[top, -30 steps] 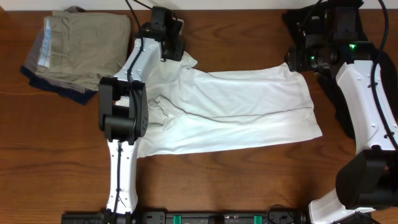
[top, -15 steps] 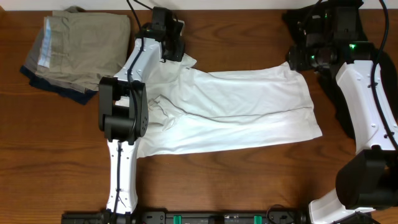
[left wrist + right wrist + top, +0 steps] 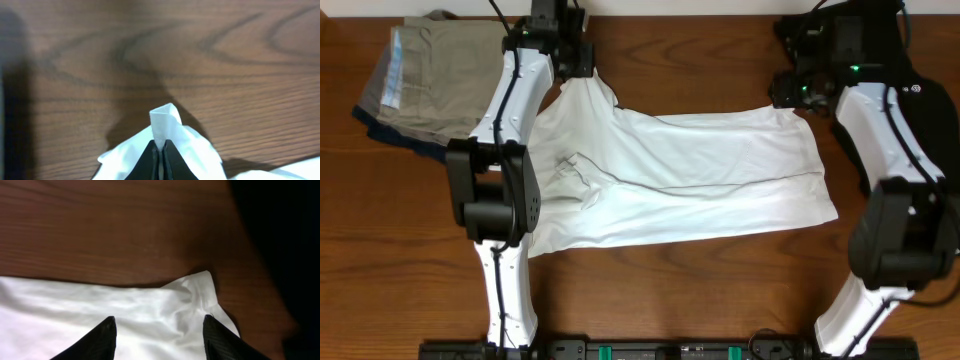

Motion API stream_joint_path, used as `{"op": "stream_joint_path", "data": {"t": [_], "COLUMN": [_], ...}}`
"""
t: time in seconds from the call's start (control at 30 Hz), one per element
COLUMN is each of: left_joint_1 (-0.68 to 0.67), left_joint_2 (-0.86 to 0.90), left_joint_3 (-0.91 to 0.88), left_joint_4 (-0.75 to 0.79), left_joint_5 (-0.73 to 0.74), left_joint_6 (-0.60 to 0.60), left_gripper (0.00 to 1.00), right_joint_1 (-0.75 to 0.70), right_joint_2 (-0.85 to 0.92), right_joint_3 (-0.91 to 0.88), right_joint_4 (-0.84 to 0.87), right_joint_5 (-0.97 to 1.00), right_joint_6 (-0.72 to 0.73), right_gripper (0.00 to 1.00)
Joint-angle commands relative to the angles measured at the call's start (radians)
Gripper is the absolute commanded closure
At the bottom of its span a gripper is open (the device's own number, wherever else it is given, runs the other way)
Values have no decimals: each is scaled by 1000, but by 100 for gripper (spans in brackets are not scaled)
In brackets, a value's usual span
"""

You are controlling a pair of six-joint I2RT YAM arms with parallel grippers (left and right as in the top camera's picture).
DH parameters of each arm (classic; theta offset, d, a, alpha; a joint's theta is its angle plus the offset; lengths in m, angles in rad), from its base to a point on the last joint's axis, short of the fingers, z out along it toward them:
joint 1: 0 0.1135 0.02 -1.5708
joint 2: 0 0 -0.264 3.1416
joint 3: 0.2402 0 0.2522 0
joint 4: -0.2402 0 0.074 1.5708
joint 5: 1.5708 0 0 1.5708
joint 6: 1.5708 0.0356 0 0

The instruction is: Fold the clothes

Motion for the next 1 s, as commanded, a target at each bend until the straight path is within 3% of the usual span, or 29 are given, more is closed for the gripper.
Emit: {"op": "stream_joint_path", "data": {"t": [0.0,0.7,0.97], "left_joint_1": [-3,-3,-1], "left_joint_2": [-12,-12,-12], "left_joint_3": [23,23,23], "left_joint_4": [-10,-26,-28], "left_joint_5": [-2,-57,-170], "left_joint_6": [-17,-16,-16], "left_gripper": [94,94,94], "right_joint_1": [3,-32,-34], "right_joint_2": [53,231,230], "right_joint_3": [4,4,9], "right_joint_4": [27,129,148], "right_joint_5": [76,130,121], "right_joint_6": [31,134,134], "right_gripper": [46,58,85]}}
